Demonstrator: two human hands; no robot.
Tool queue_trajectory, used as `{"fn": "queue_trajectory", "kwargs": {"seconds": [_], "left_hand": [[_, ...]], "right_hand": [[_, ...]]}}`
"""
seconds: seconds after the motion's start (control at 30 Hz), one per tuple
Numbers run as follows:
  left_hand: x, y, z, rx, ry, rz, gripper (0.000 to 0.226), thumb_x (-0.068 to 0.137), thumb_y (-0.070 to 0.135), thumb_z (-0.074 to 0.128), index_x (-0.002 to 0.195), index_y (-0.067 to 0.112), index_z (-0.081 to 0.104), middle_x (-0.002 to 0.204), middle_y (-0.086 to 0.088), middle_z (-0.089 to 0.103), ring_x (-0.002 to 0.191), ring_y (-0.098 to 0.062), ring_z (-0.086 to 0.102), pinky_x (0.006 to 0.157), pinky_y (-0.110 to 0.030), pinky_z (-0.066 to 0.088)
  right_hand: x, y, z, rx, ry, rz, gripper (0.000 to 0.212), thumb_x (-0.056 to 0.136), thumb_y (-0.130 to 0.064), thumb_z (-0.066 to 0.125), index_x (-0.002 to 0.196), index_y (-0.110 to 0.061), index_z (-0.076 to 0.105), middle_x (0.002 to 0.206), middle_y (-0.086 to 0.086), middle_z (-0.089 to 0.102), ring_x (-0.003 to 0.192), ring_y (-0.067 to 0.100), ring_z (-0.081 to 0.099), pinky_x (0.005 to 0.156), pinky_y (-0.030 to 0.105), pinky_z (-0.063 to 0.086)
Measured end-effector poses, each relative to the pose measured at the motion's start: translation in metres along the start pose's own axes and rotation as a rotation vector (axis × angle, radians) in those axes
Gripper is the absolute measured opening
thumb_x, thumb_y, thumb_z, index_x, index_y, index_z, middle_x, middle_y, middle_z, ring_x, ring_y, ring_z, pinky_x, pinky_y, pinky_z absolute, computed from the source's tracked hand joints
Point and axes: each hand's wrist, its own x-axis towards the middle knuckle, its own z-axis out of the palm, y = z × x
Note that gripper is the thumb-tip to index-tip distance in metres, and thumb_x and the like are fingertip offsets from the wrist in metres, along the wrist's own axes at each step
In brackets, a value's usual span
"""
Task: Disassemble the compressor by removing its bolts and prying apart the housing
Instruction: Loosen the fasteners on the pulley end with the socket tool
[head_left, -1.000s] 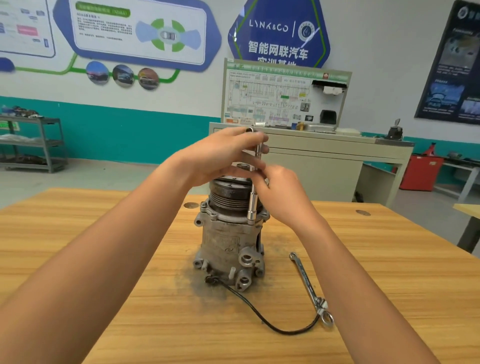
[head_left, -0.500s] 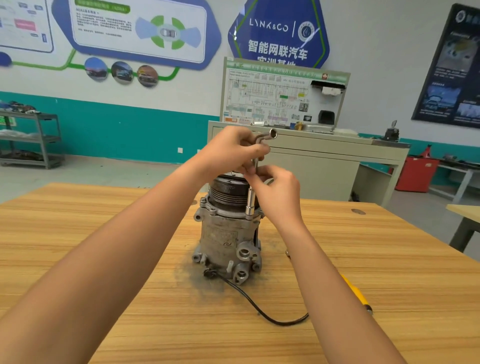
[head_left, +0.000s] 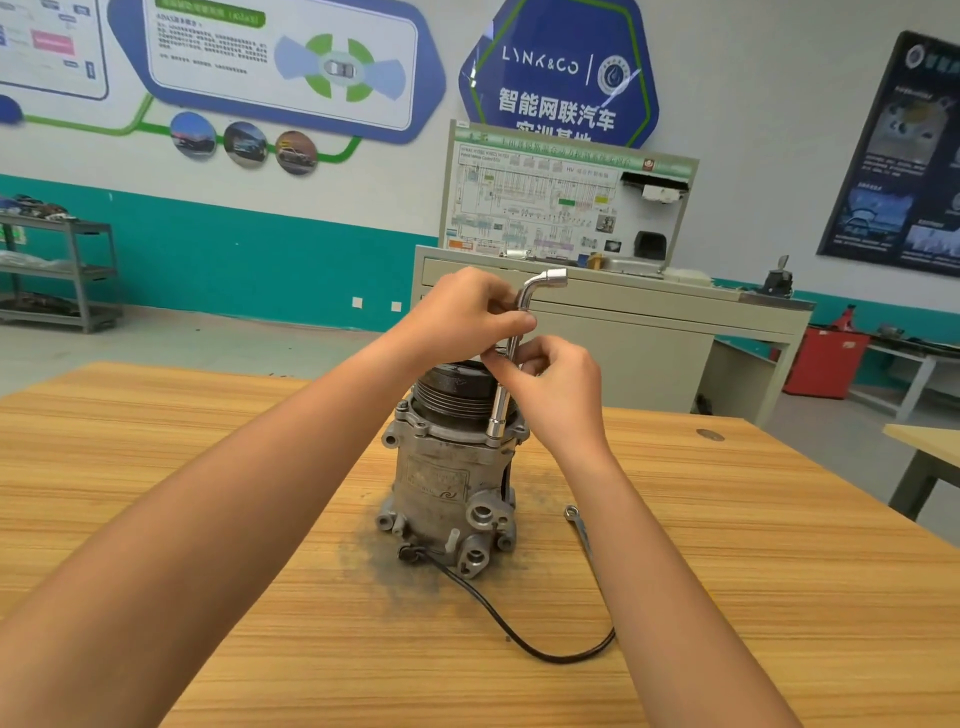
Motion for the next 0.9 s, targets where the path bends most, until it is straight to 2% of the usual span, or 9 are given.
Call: {"fn": "queue_trajectory", "kwargs": {"seconds": [0.1, 0.27, 0.33, 0.5, 0.57, 0.67, 0.73, 0.8, 0.9], "left_hand": [[-0.002, -0.002, -0.001, -0.118, -0.018, -0.043, 0.024, 0.088, 0.025, 0.064, 0.082, 0.002, 0.065, 0.072, -0.007, 0.06, 0.063, -0.015, 0.05, 0.062, -0.027, 0.04], [-0.008, -0.01, -0.01, -0.529, -0.201, -0.147, 0.013, 0.095, 0.013, 0.051, 0.094, 0.018, 0.064, 0.09, 0.005, 0.069, 0.068, -0.009, 0.058, 0.075, -0.026, 0.052], [-0.007, -0.012, -0.012, -0.49, -0.168, -0.147, 0.012, 0.093, 0.014, 0.055, 0.09, 0.019, 0.066, 0.087, 0.004, 0.07, 0.072, -0.009, 0.059, 0.074, -0.025, 0.052], [-0.004, -0.01, -0.001, -0.399, 0.029, -0.145, 0.015, 0.08, 0.024, 0.073, 0.072, 0.015, 0.065, 0.062, 0.006, 0.06, 0.049, 0.003, 0.051, 0.049, -0.011, 0.043], [-0.004, -0.011, 0.003, -0.404, 0.038, -0.152, 0.018, 0.081, 0.026, 0.072, 0.073, 0.015, 0.061, 0.064, 0.006, 0.057, 0.052, 0.001, 0.05, 0.053, -0.014, 0.043], [-0.008, -0.013, -0.001, -0.518, -0.135, -0.164, 0.008, 0.09, 0.023, 0.061, 0.087, 0.019, 0.067, 0.084, 0.005, 0.066, 0.074, -0.007, 0.056, 0.069, -0.021, 0.046], [-0.01, -0.016, -0.006, -0.574, -0.216, -0.158, 0.013, 0.093, 0.018, 0.056, 0.093, 0.019, 0.069, 0.089, 0.003, 0.069, 0.08, -0.009, 0.058, 0.071, -0.02, 0.047], [-0.009, -0.017, -0.008, -0.525, -0.187, -0.14, 0.012, 0.091, 0.016, 0.058, 0.091, 0.017, 0.07, 0.086, 0.001, 0.069, 0.077, -0.009, 0.059, 0.071, -0.021, 0.047], [-0.006, -0.012, -0.004, -0.425, -0.06, -0.149, 0.006, 0.083, 0.021, 0.069, 0.08, 0.016, 0.069, 0.075, 0.002, 0.067, 0.067, -0.003, 0.059, 0.068, -0.017, 0.049]], "right_hand": [[0.003, 0.0, 0.001, 0.02, -0.032, -0.031, 0.029, 0.079, -0.032, 0.071, 0.064, -0.011, 0.058, 0.049, -0.006, 0.044, 0.045, 0.006, 0.037, 0.044, 0.015, 0.029], [0.007, 0.0, -0.003, 0.097, -0.183, -0.031, 0.029, 0.087, -0.03, 0.062, 0.076, -0.004, 0.069, 0.057, 0.004, 0.045, 0.057, 0.011, 0.038, 0.053, 0.026, 0.031], [0.007, 0.0, -0.004, 0.122, -0.189, -0.029, 0.028, 0.086, -0.032, 0.063, 0.078, -0.006, 0.07, 0.055, 0.001, 0.044, 0.056, 0.009, 0.038, 0.054, 0.026, 0.032], [0.005, 0.005, 0.0, 0.139, -0.058, -0.017, 0.021, 0.078, -0.032, 0.071, 0.07, -0.014, 0.065, 0.047, -0.01, 0.043, 0.042, 0.001, 0.038, 0.043, 0.011, 0.03], [0.003, 0.006, 0.002, 0.15, -0.043, -0.021, 0.022, 0.079, -0.031, 0.07, 0.069, -0.012, 0.065, 0.049, -0.008, 0.047, 0.043, 0.002, 0.039, 0.045, 0.013, 0.032], [0.003, 0.006, 0.0, 0.18, -0.126, -0.055, 0.024, 0.086, -0.026, 0.064, 0.07, -0.008, 0.067, 0.05, -0.004, 0.044, 0.048, 0.005, 0.036, 0.048, 0.019, 0.031], [0.004, 0.007, -0.003, 0.222, -0.199, -0.065, 0.023, 0.089, -0.024, 0.06, 0.074, -0.008, 0.069, 0.058, 0.005, 0.047, 0.056, 0.01, 0.04, 0.054, 0.025, 0.032], [0.005, 0.007, -0.003, 0.234, -0.22, -0.078, 0.017, 0.089, -0.023, 0.059, 0.077, -0.017, 0.07, 0.06, 0.006, 0.049, 0.058, 0.012, 0.042, 0.055, 0.026, 0.033], [0.003, 0.008, -0.002, 0.215, -0.11, -0.075, 0.014, 0.084, -0.026, 0.066, 0.07, -0.029, 0.065, 0.047, -0.009, 0.04, 0.046, 0.002, 0.035, 0.046, 0.015, 0.03]]}}
